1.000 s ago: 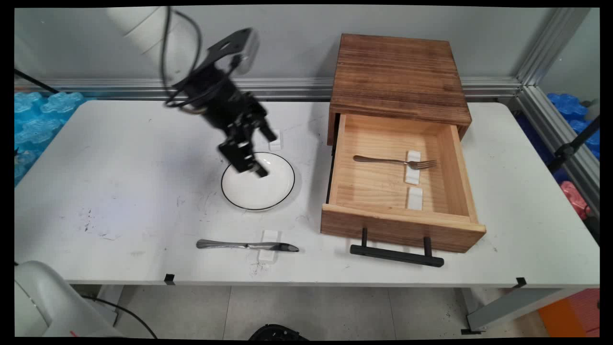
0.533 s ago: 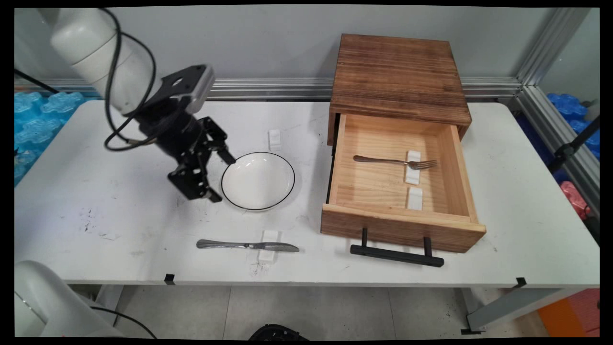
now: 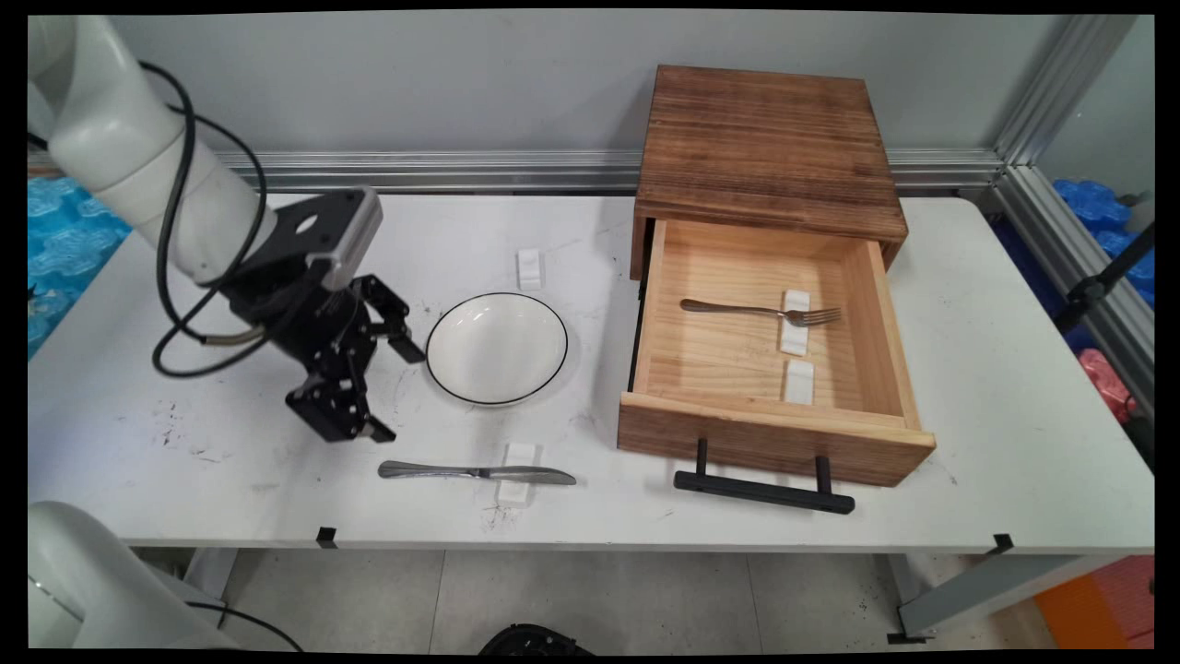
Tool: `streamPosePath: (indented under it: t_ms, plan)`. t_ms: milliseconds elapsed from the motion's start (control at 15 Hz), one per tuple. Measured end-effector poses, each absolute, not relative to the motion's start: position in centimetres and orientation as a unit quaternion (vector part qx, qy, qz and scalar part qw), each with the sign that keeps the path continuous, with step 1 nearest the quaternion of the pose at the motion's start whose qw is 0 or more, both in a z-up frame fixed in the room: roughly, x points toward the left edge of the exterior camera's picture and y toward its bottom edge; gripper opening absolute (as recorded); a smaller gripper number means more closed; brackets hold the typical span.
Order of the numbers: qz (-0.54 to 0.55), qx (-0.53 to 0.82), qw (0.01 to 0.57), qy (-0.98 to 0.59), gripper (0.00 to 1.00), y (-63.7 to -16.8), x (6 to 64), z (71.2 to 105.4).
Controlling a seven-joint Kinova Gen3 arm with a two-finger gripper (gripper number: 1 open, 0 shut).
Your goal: Pick up the knife from the right of the white plate
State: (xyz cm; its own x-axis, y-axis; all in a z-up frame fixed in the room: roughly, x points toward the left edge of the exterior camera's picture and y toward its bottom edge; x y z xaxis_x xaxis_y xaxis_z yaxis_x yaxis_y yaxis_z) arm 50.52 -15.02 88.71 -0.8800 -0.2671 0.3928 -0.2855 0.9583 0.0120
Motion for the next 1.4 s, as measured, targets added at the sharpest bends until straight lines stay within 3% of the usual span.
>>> streamPosePath:
  t_ms: [533, 1400]
  plan:
    - [0.013, 0.162, 0.195, -0.967, 1.00, -12.6, 48.6, 85.6]
    - [0.015, 0.181, 0.205, -0.962, 1.00, -14.7, 46.0, 80.7]
